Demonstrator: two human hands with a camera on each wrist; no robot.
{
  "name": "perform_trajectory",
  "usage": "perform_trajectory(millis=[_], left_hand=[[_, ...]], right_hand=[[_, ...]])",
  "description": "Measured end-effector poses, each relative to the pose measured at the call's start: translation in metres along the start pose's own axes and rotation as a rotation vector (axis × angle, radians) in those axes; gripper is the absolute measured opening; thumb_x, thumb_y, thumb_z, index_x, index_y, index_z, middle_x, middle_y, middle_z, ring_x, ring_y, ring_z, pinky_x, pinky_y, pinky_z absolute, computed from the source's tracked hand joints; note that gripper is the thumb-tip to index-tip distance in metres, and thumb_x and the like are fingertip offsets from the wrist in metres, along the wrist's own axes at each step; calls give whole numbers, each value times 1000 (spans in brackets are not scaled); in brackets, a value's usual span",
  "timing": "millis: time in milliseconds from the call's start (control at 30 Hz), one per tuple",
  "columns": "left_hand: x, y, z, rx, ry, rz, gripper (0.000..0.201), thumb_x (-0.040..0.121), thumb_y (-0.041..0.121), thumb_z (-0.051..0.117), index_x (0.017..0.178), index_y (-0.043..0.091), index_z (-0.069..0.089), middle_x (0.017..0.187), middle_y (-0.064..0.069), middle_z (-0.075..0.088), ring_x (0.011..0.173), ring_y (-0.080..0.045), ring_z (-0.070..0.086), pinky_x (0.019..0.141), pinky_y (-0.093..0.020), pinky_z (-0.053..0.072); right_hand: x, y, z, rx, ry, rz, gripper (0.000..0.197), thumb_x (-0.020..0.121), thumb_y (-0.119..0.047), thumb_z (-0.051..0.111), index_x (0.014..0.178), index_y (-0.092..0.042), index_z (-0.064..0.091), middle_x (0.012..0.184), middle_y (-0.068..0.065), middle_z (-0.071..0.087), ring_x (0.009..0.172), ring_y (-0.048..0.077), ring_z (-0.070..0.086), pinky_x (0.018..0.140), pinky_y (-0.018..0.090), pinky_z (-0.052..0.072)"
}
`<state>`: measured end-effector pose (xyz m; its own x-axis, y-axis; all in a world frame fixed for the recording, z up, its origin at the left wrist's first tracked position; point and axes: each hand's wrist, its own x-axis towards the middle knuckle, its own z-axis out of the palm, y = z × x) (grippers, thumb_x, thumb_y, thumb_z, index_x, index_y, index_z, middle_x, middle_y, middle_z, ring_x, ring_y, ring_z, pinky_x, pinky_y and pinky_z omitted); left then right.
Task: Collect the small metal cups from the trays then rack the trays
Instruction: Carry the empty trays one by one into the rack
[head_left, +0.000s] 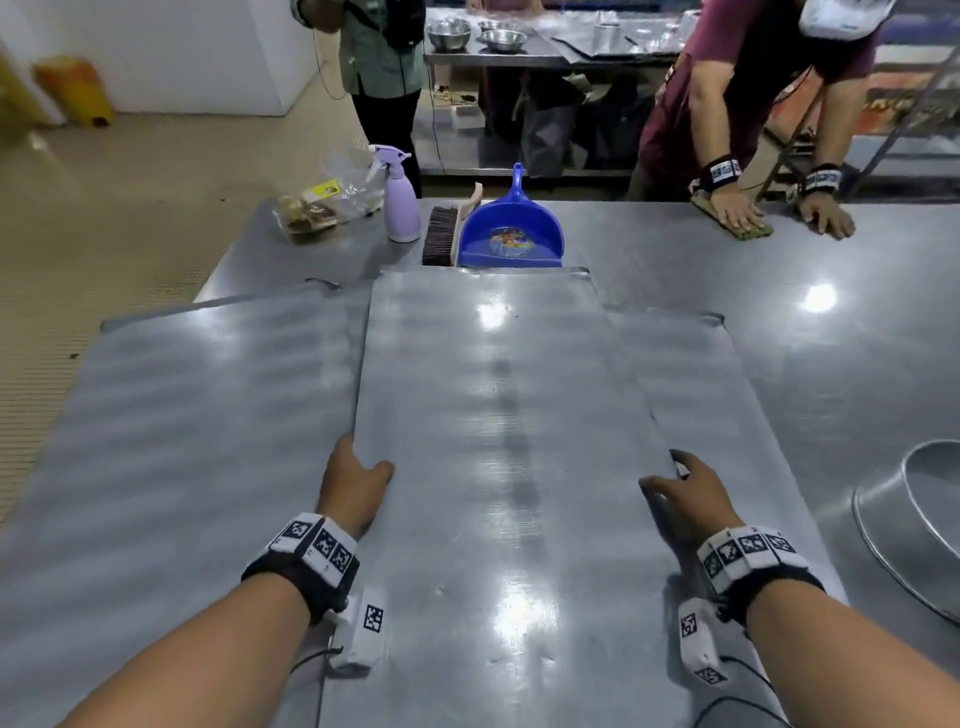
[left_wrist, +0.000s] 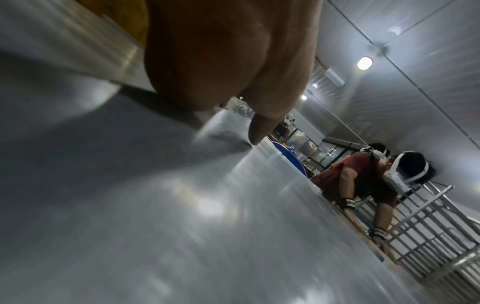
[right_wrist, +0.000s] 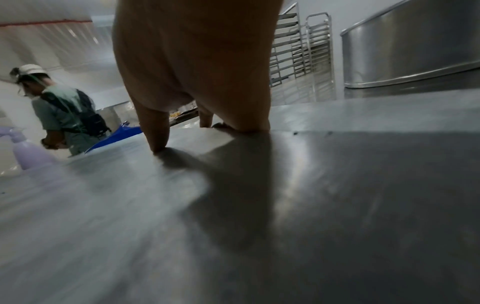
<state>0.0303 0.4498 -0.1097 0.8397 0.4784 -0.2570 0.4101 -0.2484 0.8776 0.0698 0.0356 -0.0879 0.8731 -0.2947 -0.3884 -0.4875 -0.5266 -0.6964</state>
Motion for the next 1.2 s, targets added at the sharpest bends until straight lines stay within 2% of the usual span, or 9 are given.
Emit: perform_trajectory(millis=[167,300,467,600,733,900,1000,1100,1200], left_hand=[[-1,28,32,4,-79,83,48,80,9,69,126,16,59,113,-2,71,101,-23,68,89,-31,53],[-18,46,74,-20,-151,90,46,83,9,68,127,21,56,110,2,70,99,-19,68,85,-30,54],[-37,53,115,32,-169,41,41,79,19,69,118,24,59,107,3,71,96,-23,69,89,-38,57],[-45,47,135,190,-177,32,50,69,29,66,119,22,61,109,-1,72,96,-27,69,91,-45,58],[-36,46,135,471,-168,8,58,61,50,64,114,29,66,113,-10,64,93,-33,67,89,-39,57],[-66,59,123,487,-217,-26,19,82,20,69,100,13,70,95,-6,73,91,-28,69,79,-31,52],[-92,55,127,410,-204,-29,22,87,10,68,108,13,67,100,-6,73,87,-22,68,77,-23,50],[-100,54,131,339,-240,-42,26,90,-1,65,112,13,61,99,-2,66,80,-9,63,61,-7,45],[-96,52,131,384,-243,-9,42,87,0,67,126,12,60,114,-5,68,102,-24,66,78,-20,46]], right_hand=[[-11,14,-39,189,71,-3,60,84,1,72,139,-4,49,93,5,61,72,9,56,58,18,41],[-9,42,-76,289,102,49,66,86,4,69,146,-6,42,134,22,48,96,29,55,59,13,46],[7,83,-102,225,129,96,64,83,-1,73,141,-10,46,127,15,57,101,30,59,77,27,47],[19,105,-114,53,108,69,75,62,-42,76,131,-26,53,122,12,66,107,30,64,97,44,52],[19,112,-121,-161,114,43,61,75,-43,72,130,-22,55,122,16,59,114,39,58,98,46,49],[24,124,-122,-255,96,-2,69,78,-53,67,136,-20,53,131,23,48,124,41,48,103,45,43],[31,130,-122,-257,105,-34,66,71,-57,62,124,-19,60,120,18,59,112,38,57,96,46,52],[34,132,-127,-239,98,-38,55,72,-49,66,115,-15,63,111,18,65,101,37,62,88,43,54],[35,133,-130,-255,93,-68,51,70,-49,66,109,-16,66,105,15,67,93,34,65,83,40,56]])
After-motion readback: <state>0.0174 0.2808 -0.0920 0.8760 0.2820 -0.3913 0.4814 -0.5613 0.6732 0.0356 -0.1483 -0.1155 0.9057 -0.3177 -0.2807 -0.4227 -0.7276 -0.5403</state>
